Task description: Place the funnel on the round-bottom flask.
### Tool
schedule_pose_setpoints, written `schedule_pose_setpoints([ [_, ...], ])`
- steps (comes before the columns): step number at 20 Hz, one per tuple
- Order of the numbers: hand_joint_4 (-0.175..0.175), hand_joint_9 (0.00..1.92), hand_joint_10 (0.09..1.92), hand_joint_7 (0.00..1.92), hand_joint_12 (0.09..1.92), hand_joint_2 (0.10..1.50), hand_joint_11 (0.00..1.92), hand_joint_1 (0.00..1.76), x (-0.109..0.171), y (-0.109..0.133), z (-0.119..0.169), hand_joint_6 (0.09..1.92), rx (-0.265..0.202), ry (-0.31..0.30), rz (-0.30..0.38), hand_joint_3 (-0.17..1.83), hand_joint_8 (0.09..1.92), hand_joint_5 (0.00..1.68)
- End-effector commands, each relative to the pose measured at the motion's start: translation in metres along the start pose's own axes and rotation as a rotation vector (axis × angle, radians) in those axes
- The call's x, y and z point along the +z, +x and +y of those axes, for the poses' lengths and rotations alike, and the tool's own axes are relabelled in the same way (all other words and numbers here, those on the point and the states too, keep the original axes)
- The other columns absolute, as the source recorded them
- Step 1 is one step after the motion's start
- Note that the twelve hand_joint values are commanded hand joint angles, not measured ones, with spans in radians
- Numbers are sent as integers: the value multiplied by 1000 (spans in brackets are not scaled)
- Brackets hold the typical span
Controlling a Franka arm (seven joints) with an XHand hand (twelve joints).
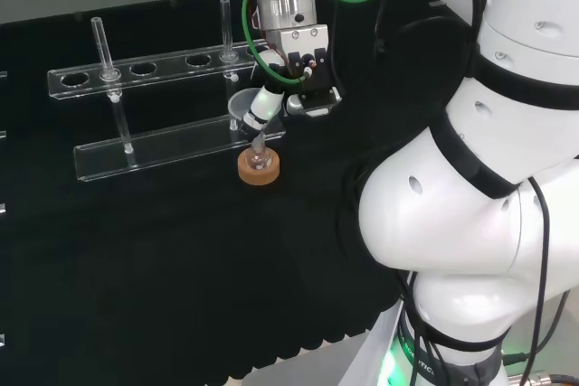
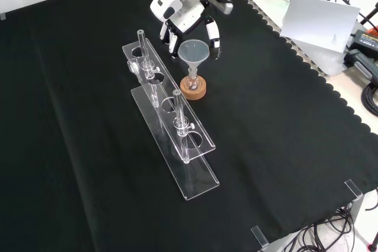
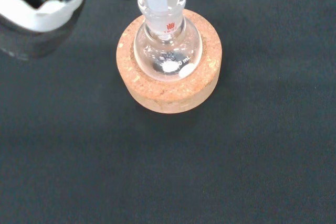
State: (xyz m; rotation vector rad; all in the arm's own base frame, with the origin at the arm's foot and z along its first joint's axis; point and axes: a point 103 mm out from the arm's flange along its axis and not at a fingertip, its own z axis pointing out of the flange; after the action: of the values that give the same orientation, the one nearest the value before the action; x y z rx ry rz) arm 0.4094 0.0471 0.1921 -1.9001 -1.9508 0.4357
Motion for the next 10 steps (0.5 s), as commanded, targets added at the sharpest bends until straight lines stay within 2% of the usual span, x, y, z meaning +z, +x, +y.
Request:
schedule_pose_setpoints([
  [1,-11,1045,707,782,1318,739,469,824,2,1,2,948,11,4,0,573,947,808],
  [4,-17,988,695,724,1320,722,452,818,2,0,1,933,9,3,9,596,928,768],
  [5,-17,980,693,716,1321,719,449,817,2,0,1,932,-6,5,11,598,925,764],
  [10,-21,916,682,662,1334,702,427,812,3,0,1,925,-1,7,8,611,910,713],
])
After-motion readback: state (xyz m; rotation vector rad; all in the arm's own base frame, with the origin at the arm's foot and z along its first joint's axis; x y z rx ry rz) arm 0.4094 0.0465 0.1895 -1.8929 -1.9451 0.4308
